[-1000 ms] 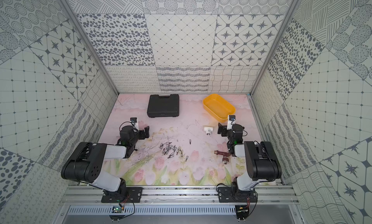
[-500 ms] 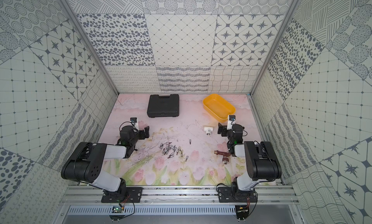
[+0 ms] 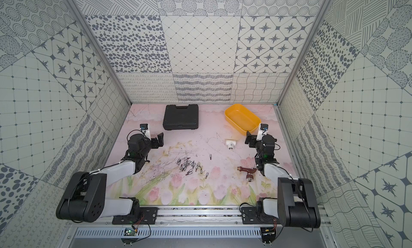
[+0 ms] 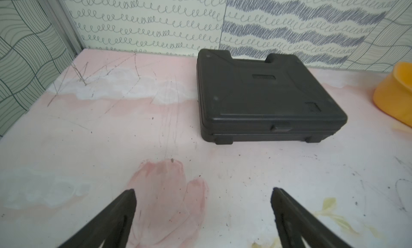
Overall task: Put the bit on the desktop into the storage box
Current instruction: Adjust the storage box at the center of the board.
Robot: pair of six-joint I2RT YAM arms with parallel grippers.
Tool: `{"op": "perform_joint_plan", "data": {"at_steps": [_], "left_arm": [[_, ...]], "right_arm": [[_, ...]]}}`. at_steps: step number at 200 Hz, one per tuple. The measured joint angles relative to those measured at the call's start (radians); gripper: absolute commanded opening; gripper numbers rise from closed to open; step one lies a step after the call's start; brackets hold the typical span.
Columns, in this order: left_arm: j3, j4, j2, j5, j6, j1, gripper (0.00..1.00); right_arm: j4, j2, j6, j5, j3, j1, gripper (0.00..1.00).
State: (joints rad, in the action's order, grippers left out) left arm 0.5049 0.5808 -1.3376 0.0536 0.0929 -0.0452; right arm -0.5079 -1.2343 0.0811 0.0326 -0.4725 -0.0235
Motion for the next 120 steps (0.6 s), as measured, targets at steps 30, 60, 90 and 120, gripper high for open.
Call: {"op": "perform_joint_plan", "data": {"at_steps": [30,60,90,120], "left_arm": [[0.108,-0.162,0.099,-0.008,0.074,0.000,0.99],[0.216,-0.323,0.154,-0.054,0.166,0.000,0.99],[0.261,-0.458,0.189,-0.130,0.250,0.000,0.99],[0.270,-0.575,0.201,-0.202,0.304,0.000,0.99]], "right_arm": [[0.225,0.039,0.006,0.018,-0.197,0.000,0.97],[0.414,-0.047,-0.009,0.066,-0.364,0.000,0.94],[0.583,-0.225,-0.049,0.139,-0.541,0.001,0.89],[0.686,-0.378,-0.090,0.181,-0.687,0.013,0.88]]}}
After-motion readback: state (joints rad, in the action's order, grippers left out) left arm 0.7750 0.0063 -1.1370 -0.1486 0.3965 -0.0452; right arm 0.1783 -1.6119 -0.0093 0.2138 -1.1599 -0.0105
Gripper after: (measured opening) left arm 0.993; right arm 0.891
